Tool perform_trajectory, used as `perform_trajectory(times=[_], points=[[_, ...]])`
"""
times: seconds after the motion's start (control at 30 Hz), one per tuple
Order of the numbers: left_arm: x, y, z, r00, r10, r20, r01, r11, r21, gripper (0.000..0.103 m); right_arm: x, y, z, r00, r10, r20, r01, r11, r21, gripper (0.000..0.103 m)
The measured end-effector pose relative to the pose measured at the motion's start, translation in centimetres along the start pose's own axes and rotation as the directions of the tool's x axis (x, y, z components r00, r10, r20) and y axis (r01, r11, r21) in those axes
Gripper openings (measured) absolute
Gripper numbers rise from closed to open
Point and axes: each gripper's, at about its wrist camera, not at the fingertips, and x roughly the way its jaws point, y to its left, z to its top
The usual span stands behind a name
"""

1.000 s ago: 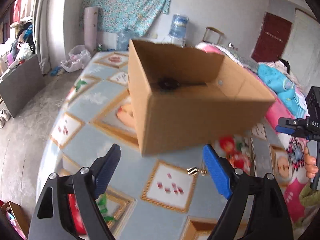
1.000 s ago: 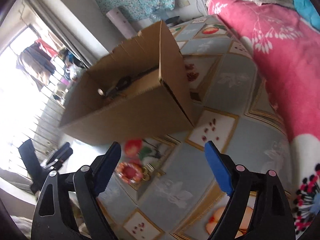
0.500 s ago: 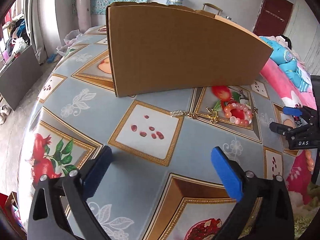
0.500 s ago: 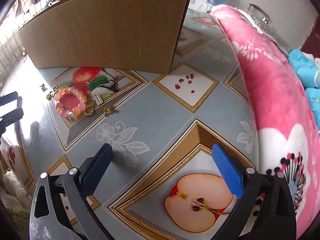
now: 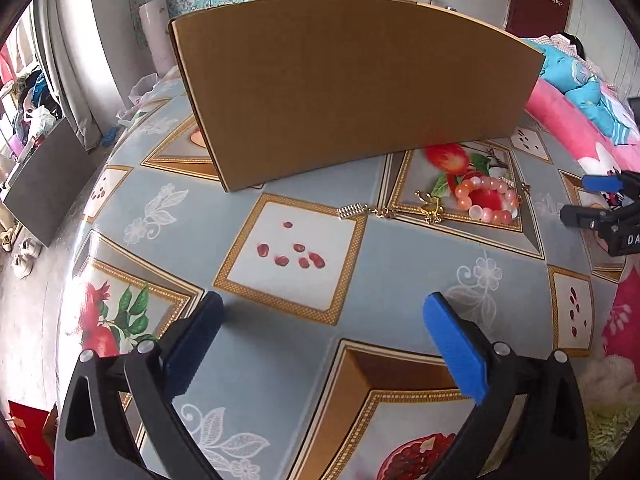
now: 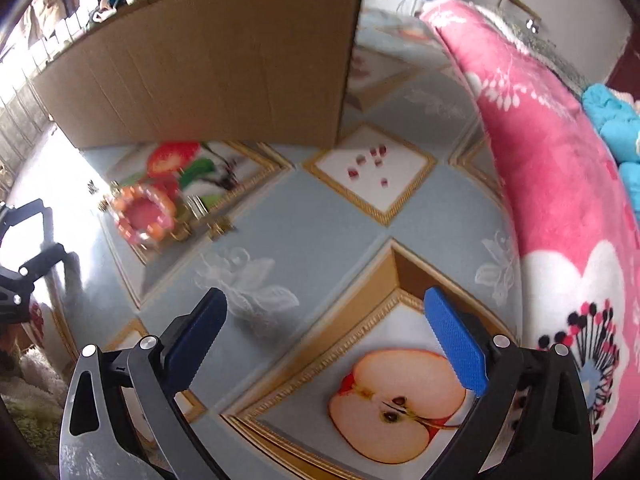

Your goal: Organize jewelry

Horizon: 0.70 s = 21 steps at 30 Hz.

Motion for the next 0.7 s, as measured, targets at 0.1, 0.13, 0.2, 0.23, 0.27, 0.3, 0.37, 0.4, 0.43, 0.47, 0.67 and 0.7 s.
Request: perform_trajectory(times=[0.1,0.13,0.2,0.23,0.27,0.3,0.37,0.4,0.43,0.47,0.67,0.7], points=[[0.1,-0.1,0.1,1.000,-0.004,0.003,0.004,1.000,0.005,0.098,-1.4,1.2,0.8,0.992,0.093,0.083,-0.094,0.995,0.014,0.095],[0.2,0.5,-0.1,1.000,-0.009,-0.009,0.010,1.000,0.012,0.098,-1.7,1.6,1.1,0.987,0.130,0.099,-0.132,0.991,0.018,0.095],[0.4,0.7,0.8,0.998,-0.030,-0.056,0.031,0.999,0.019,0.098,-2.2,2.7,1.5,0.970,0.203,0.131,-0.207,0.978,0.019,0.095],[0.3,1.0,1.1,0.998,-0.037,-0.051,0.037,0.999,0.009,0.098,-2.3,3.1,1.7,0.962,0.231,0.143,-0.235,0.972,0.011,0.095],[-0.1,1.2,1.5,0.999,-0.047,-0.020,0.047,0.999,-0.005,0.098,-2.5,3.6,1.8,0.956,0.250,0.154,-0.253,0.967,-0.001,0.094],[-0.4,1.5,1.8,0.998,-0.057,0.007,0.057,0.998,-0.014,0.097,-2.5,3.9,1.9,0.952,0.261,0.160,-0.262,0.965,-0.013,0.094],[-0.8,1.7,2.7,0.996,-0.077,0.055,0.078,0.997,-0.012,0.088,-2.2,4.6,2.3,0.951,0.260,0.166,-0.256,0.966,-0.047,0.087],[-0.7,1.7,3.1,0.995,-0.074,0.061,0.074,0.997,-0.003,0.082,-2.1,4.9,2.4,0.951,0.261,0.165,-0.256,0.965,-0.053,0.085],[-0.5,1.5,3.5,0.996,-0.068,0.062,0.067,0.998,0.016,0.072,-1.8,4.8,2.6,0.950,0.267,0.161,-0.263,0.964,-0.050,0.083],[-0.2,1.3,3.9,0.996,-0.061,0.063,0.059,0.997,0.040,0.067,-1.6,4.8,2.8,0.948,0.277,0.156,-0.274,0.961,-0.041,0.080],[1.2,0.3,4.0,0.996,-0.080,0.026,0.072,0.971,0.226,0.033,-0.7,3.7,3.4,0.946,0.289,0.145,-0.293,0.956,0.004,0.078],[1.2,0.5,3.9,0.996,-0.087,0.020,0.079,0.965,0.249,0.029,-0.6,3.5,3.5,0.946,0.290,0.146,-0.294,0.956,0.010,0.077]])
